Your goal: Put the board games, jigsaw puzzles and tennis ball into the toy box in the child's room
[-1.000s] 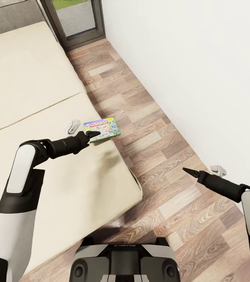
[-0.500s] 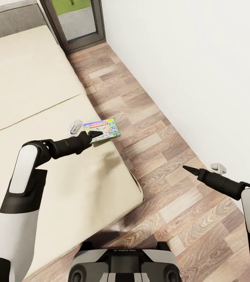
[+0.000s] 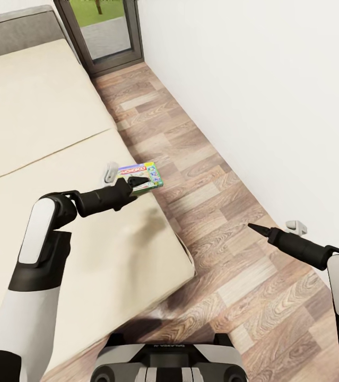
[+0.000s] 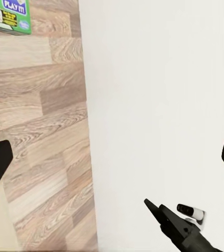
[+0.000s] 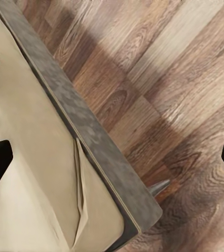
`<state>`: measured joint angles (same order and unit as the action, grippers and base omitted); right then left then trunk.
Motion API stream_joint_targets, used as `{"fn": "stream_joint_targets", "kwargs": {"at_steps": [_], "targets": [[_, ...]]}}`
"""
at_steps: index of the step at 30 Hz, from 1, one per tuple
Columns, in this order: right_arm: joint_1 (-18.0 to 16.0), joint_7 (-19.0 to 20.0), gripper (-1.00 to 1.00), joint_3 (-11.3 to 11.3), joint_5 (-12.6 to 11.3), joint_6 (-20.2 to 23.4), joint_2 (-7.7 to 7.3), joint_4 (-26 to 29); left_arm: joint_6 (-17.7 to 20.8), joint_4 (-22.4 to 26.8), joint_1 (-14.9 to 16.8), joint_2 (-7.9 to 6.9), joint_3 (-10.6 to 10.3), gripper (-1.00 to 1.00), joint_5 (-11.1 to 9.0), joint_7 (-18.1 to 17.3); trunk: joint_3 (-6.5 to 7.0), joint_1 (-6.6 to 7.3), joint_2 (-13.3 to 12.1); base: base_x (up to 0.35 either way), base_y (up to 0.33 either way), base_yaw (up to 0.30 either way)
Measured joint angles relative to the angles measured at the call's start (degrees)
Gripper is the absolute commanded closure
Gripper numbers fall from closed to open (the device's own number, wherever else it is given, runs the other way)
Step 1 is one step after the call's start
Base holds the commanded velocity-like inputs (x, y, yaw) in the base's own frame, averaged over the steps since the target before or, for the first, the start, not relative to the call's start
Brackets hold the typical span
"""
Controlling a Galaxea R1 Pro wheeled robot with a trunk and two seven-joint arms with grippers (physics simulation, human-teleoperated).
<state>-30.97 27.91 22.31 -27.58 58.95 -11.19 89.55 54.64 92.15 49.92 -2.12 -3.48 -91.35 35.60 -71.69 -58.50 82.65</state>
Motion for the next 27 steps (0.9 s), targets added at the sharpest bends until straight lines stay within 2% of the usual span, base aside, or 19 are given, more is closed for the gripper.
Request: {"fn": "stream_joint_targets", "kwargs": {"at_steps": [7,9,10,11,13,14,16,17,19,20,22,27], "targets": [[-0.2,0.1,-1.00,0.0,-0.1,0.0,0.01,0.0,0.1,0.0,-0.9,1.05,0.0,-1.00,-1.5,-1.0,-0.61,-1.54,2.8,0.000,0.000,0.000],[-0.3,0.1,-1.00,0.0,-0.1,0.0,0.01,0.0,0.1,0.0,-1.0,1.23,0.0,-1.00,-2.2,-1.6,-0.78,-1.98,3.6,0.000,0.000,0.000],[-0.5,0.1,-1.00,0.0,-0.1,0.0,0.01,0.0,0.1,0.0,-1.1,1.36,0.1,-1.00,-3.2,-2.3,-0.87,-2.20,4.0,0.000,0.000,0.000],[-0.5,0.1,-1.00,0.0,-0.1,0.0,0.01,0.0,0.1,0.0,-1.1,1.36,0.1,-1.00,-3.2,-2.4,-0.96,-2.42,4.4,0.000,0.000,0.000],[-0.7,0.1,-1.00,0.0,-0.1,0.0,0.00,-0.1,0.1,0.0,-1.3,1.41,0.2,-1.00,-5.9,-3.7,-1.13,-2.86,5.2,0.000,0.000,0.000],[-0.7,0.1,-1.00,0.0,-0.1,0.0,0.00,-0.1,0.1,0.0,-1.3,1.41,0.2,-1.00,-5.9,-3.8,-1.22,-3.08,5.6,0.000,0.000,0.000],[-0.8,0.1,-1.00,0.0,-0.1,0.0,-0.03,-0.1,0.1,0.0,-1.4,1.23,0.5,-1.00,-8.9,-4.6,-1.39,-3.51,6.4,0.000,0.000,0.000],[-0.8,0.1,-1.00,0.0,-0.1,0.0,-0.03,-0.1,0.1,0.0,-1.4,1.22,0.5,-1.00,-8.9,-4.7,-1.48,-3.73,6.8,0.000,0.000,0.000],[-0.9,0.1,-1.00,0.0,-0.2,0.0,-0.04,-0.1,0.1,0.0,-1.4,0.80,0.9,-1.00,-11.4,-5.2,-1.65,-4.17,7.6,0.000,0.000,0.000],[-0.9,0.1,-1.00,0.0,-0.2,0.0,-0.04,-0.1,0.1,0.0,-1.4,0.79,0.9,-1.00,-11.4,-5.2,-1.74,-4.39,8.0,0.000,0.000,0.000],[-1.0,0.1,-1.00,0.0,-0.3,0.0,-0.05,-0.1,0.1,0.0,-1.4,0.11,1.7,-1.00,-13.1,-5.5,-1.91,-4.83,8.8,0.000,0.000,0.000],[-1.0,0.1,-1.00,0.0,-0.3,0.0,-0.06,-0.1,0.1,-0.1,-1.4,-0.56,2.5,-1.00,-14.4,-5.5,-2.35,-5.93,10.8,0.000,0.000,0.000]]}}
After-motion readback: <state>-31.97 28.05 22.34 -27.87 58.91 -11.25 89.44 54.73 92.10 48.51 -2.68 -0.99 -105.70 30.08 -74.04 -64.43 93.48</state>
